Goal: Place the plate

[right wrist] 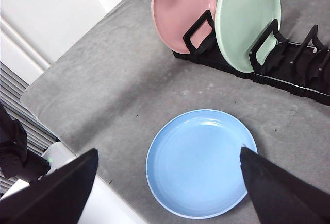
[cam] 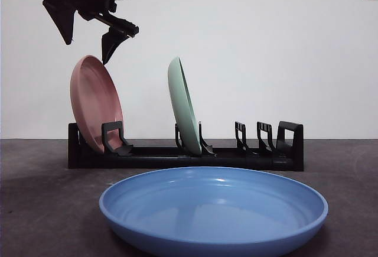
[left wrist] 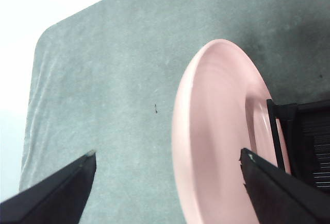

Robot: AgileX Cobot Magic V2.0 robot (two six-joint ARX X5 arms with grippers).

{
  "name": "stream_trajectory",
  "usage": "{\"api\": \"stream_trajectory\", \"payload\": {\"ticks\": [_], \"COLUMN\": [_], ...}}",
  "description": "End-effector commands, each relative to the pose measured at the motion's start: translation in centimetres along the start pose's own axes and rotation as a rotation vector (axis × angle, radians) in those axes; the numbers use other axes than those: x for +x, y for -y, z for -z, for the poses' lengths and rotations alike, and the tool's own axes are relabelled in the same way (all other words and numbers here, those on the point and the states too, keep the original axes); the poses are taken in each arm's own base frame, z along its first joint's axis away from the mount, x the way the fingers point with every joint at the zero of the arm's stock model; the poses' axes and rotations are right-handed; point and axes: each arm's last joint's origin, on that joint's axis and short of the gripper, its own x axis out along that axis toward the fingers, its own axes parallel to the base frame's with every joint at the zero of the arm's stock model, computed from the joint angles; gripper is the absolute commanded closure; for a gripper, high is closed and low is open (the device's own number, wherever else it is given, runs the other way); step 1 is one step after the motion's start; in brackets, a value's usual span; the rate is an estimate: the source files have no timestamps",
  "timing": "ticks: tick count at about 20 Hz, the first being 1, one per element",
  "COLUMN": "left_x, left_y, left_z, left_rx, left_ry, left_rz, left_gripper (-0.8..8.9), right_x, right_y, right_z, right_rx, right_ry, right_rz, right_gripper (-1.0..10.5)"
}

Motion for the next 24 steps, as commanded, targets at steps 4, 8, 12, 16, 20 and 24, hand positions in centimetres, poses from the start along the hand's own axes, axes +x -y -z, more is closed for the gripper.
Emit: {"api": "stream_trajectory", "payload": {"ticks": [4,8,12,16,20,24], "left_x": [1.26,1.23,1.2,1.04,0.76,0.7], "left_y": [1.12,1.16,1.12,1.21,1.6,1.68], "left_z": [-0.43,-0.42,-0.43,-0.45,-0.49,-0.48], "left_rx": [0.022,0.023,0.029,0.045,0.051,0.055], "left_ry": [-0.007,-0.007,-0.006,-0.004,0.005,0.005], "left_rz": [-0.003,-0.002,-0.027,-0.055,-0.048,-0.047], "left_gripper": [5.45,6.18,6.98,7.13,7.78,8.01], "right_x": [-0.31,-0.31,-0.31,-0.31,-0.3,-0.3], "right_y": [-0.23,-0.24,-0.23,-0.24,-0.24,-0.24], "right_z": [-0.4,-0.4,-0.4,-0.4,-0.4,-0.4], "right_rx": [-0.015,-0.015,-0.015,-0.015,-0.015,-0.015], "right_ry": [0.02,0.02,0.02,0.02,0.02,0.019], "right_rz": [-0.009,-0.009,-0.009,-0.009,-0.009,-0.009], "right_gripper": [5.1,5.1,5.1,5.1,5.1,5.1]}}
